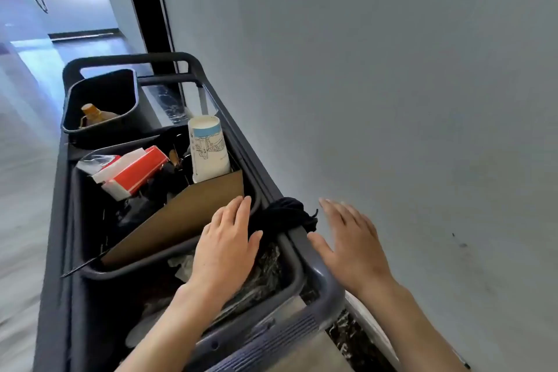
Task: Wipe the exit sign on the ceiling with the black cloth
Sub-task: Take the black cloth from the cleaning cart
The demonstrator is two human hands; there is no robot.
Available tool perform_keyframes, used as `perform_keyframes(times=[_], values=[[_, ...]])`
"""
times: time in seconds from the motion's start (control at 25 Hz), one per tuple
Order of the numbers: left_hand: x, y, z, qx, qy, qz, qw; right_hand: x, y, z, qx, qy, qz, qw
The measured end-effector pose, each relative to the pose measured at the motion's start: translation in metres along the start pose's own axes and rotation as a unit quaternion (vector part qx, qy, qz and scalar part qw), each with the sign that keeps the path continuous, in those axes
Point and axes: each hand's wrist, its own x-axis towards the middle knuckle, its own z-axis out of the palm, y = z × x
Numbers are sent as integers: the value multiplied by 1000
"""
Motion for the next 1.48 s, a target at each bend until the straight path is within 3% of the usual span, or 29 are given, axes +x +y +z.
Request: perform_keyframes(times=[0.16, 0.4, 0.64, 0.92, 1.08, 1.32, 1.48], values=[[24, -4, 25, -56, -42, -12, 997, 42, 4, 20, 7, -76, -7, 997], [42, -4, 65, -131, -141, -74, 979, 90, 21, 48, 147, -201, 21, 968], [48, -14, 83, -166, -143, -111, 969, 110, 28, 69, 154, -251, 17, 956], [50, -14, 69, -195, -123, -93, 969, 93, 33, 68, 108, -177, 60, 976], [52, -1, 45, -269, -115, -65, 954, 62, 41, 44, 202, -138, 111, 963], [44, 94, 18, -414, -98, -5, 905, -16, 81, -29, 369, 35, 205, 906], [17, 181, 30, -487, -161, -7, 858, -82, 113, -58, 516, 156, 279, 795]])
